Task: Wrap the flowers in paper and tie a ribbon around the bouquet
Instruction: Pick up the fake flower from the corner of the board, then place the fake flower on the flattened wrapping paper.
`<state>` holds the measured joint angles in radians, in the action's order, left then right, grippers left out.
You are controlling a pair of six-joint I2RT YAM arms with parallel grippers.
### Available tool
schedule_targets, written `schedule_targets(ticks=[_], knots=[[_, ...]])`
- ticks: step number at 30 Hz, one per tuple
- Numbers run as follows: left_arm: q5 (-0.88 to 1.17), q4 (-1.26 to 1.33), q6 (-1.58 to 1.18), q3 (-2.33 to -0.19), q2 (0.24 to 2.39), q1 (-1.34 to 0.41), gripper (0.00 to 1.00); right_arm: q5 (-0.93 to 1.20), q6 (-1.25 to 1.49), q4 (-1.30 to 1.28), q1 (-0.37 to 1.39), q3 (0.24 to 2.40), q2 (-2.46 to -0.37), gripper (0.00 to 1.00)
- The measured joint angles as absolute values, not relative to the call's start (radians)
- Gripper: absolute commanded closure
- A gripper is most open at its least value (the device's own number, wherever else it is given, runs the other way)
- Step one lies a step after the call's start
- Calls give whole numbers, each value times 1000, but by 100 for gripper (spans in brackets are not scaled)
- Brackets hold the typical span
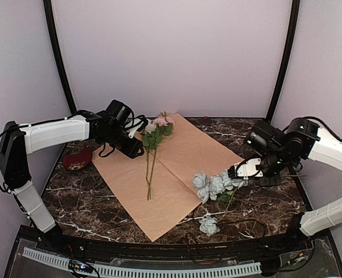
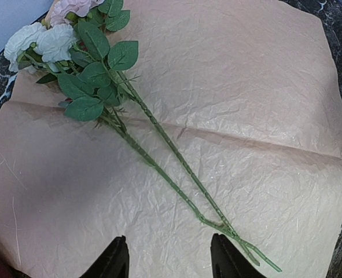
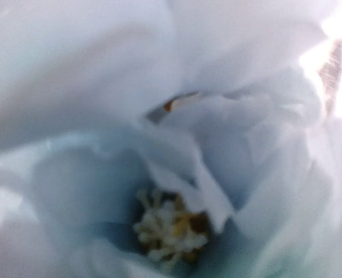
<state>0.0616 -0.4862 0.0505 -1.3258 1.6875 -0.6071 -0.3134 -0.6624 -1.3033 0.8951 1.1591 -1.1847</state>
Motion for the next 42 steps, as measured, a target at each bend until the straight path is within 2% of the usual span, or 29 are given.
schedule_targets(ticks=[5,8,10,16,22,27,34,42], knots=[[52,-486,51,-1325,1685,-607,50,-542,-687,-1187,895,1159,-1124,100],[39,-484,51,-1323,1680,-607,50,-582,-670,-1090,895,1187,-1104,100],[24,-481,51,-1316,1669,-607,50,-563,-629,-979,895,1227,-1096,100],[-36,-466,45,-1296,1618,-599,49,-321,-361,-530,895,1272,-1104,100],[-34,-444,5,-1291,1596,-519,47,-118,25,-275,895,1468,-1363,100],[-43,-440,-16,-1283,1585,-468,46,-21,326,-188,889,1578,-1589,100],[-61,-438,-16,-1277,1582,-469,46,213,642,-240,805,1731,-1913,100],[-72,-438,-15,-1276,1582,-469,46,328,694,-393,699,1890,-2165,100]])
